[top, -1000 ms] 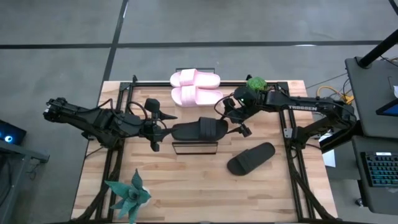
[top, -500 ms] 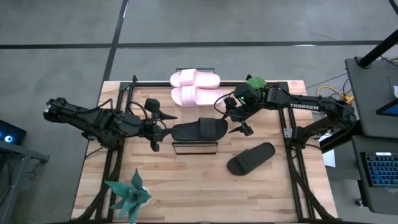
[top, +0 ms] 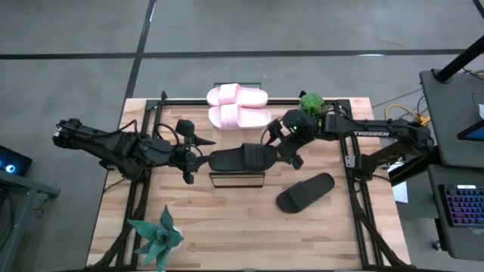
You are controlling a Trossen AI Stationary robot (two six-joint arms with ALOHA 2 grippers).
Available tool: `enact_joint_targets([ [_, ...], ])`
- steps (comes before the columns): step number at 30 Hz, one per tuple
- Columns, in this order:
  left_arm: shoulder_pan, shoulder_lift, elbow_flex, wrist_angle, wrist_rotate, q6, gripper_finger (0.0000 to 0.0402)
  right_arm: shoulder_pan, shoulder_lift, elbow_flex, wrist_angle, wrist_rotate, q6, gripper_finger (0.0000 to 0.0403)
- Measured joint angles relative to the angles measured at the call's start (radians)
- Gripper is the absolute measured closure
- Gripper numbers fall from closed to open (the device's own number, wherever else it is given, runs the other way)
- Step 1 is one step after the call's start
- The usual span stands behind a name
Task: Pick and place slides into the shelf
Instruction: Put the left black slide on the shelf
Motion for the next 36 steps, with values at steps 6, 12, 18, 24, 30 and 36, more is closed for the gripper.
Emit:
enact_joint_targets([
  [6,0.000,0.000,0.000,-0.001,0.000,-0.001,0.0210,0.061,-0.014,0.000,0.022,0.182,-0.025,0.0167],
  [12,0.000,0.000,0.000,-0.001,0.000,-0.002,0.0210,0.070,-0.040,-0.001,0.020,0.168,-0.006,0.0188],
  [18,0.000,0.007,0.000,-0.001,0.000,-0.002,0.0210,0.071,-0.010,-0.002,0.034,0.175,-0.024,0.0187],
  [24,0.000,0.015,0.000,-0.001,0.000,-0.003,0.0210,0.071,0.010,-0.002,0.092,0.176,-0.037,0.0188],
  [30,0.000,0.022,0.000,-0.002,0.000,-0.003,0.0210,0.071,0.037,-0.002,0.109,0.176,-0.071,0.0188],
  [36,0.000,0.023,0.000,-0.002,0.000,-0.003,0.0210,0.071,0.063,-0.002,0.144,0.176,-0.068,0.0188],
])
